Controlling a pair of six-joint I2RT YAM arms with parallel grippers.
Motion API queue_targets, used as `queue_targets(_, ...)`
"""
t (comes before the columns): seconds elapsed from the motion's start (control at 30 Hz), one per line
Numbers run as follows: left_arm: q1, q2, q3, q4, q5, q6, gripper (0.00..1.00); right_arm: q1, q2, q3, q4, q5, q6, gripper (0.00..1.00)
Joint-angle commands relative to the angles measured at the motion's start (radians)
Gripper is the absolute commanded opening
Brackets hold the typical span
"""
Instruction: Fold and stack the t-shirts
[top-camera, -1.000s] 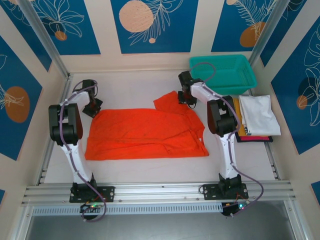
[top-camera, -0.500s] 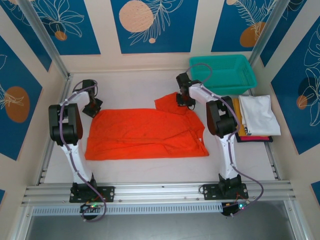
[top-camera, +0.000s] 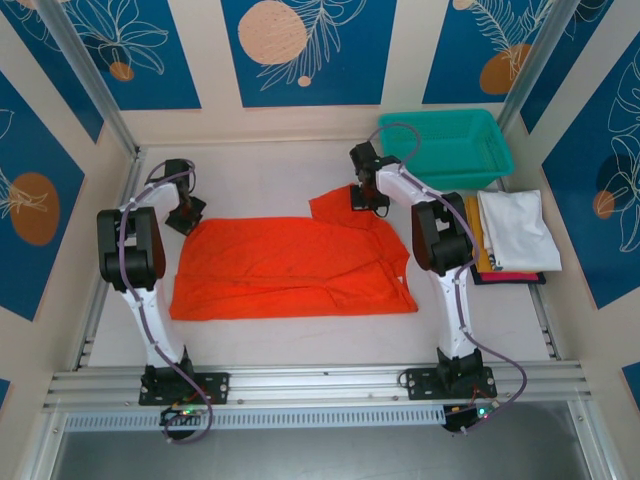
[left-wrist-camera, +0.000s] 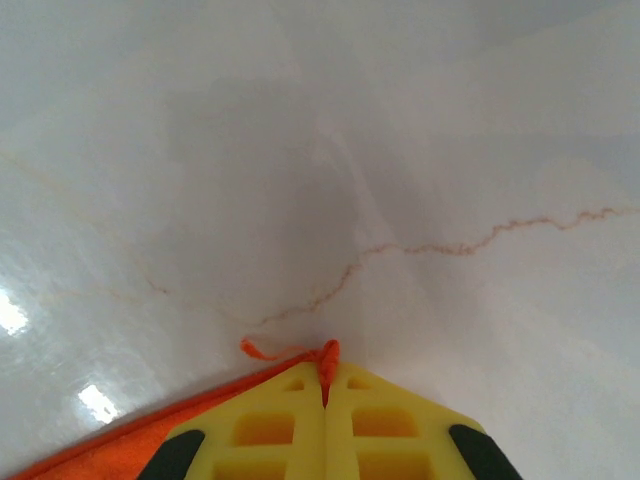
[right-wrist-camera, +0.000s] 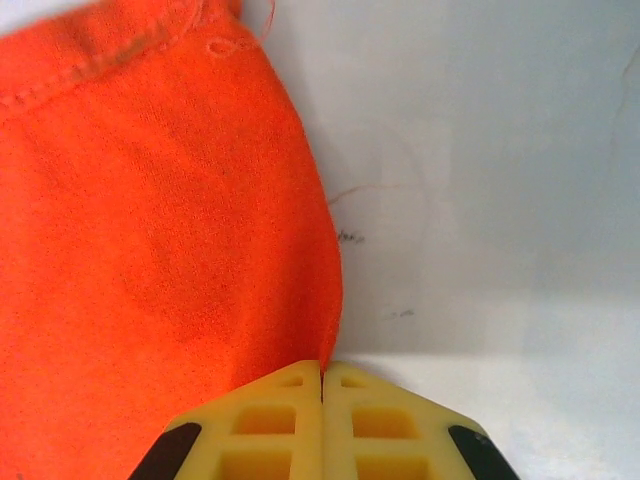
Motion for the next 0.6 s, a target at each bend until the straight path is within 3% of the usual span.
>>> queue_targets(0.0, 0.003, -0.059, -0.011, -0.015, 0.033, 0.016, 0.0, 0.004, -0.073, 0.031, -0.019, 0.006, -0.02, 0.0)
queue_targets(0.57, 0.009, -0.264, -0.114, -0.005, 0.065, 0.05, 0.0, 0.018, -0.381, -0.235, 0.09, -0.007, -0.02, 0.0)
